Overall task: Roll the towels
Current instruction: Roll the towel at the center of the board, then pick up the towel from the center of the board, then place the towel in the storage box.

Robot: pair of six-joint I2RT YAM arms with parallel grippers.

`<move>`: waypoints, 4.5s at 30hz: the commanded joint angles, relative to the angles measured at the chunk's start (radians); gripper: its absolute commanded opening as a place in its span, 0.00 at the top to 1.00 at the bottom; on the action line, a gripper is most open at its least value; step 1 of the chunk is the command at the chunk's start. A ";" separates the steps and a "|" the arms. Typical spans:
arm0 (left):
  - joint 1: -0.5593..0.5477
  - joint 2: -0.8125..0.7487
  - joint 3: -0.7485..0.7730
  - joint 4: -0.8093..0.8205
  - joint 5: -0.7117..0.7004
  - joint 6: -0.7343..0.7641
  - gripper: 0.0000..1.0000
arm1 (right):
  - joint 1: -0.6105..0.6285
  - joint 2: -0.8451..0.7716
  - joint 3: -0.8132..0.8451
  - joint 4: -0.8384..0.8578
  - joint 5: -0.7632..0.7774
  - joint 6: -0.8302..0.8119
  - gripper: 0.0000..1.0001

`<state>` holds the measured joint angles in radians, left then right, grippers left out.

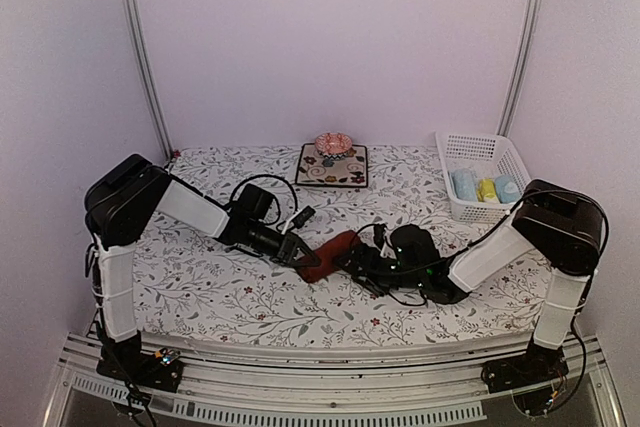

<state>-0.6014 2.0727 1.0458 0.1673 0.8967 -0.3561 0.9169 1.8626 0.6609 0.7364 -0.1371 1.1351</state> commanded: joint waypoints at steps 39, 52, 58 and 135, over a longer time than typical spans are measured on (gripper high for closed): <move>0.134 0.191 -0.163 0.436 0.212 -0.472 0.88 | 0.013 0.284 0.323 -0.025 0.041 0.146 0.35; 0.125 0.215 -0.161 0.426 0.201 -0.457 0.85 | -0.003 0.320 0.364 -0.032 0.033 0.123 0.43; 0.121 0.226 -0.159 0.439 0.212 -0.466 0.84 | -0.009 0.331 0.388 -0.032 0.027 0.105 0.43; 0.378 -0.267 0.049 -0.466 0.151 0.434 0.03 | -0.824 -0.009 0.911 -1.292 0.167 -1.063 0.74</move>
<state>-0.2333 1.7939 1.0813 -0.2844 1.0576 0.0593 0.0906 1.8252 1.5734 -0.5411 0.0242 0.0990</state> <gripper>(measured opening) 0.962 0.270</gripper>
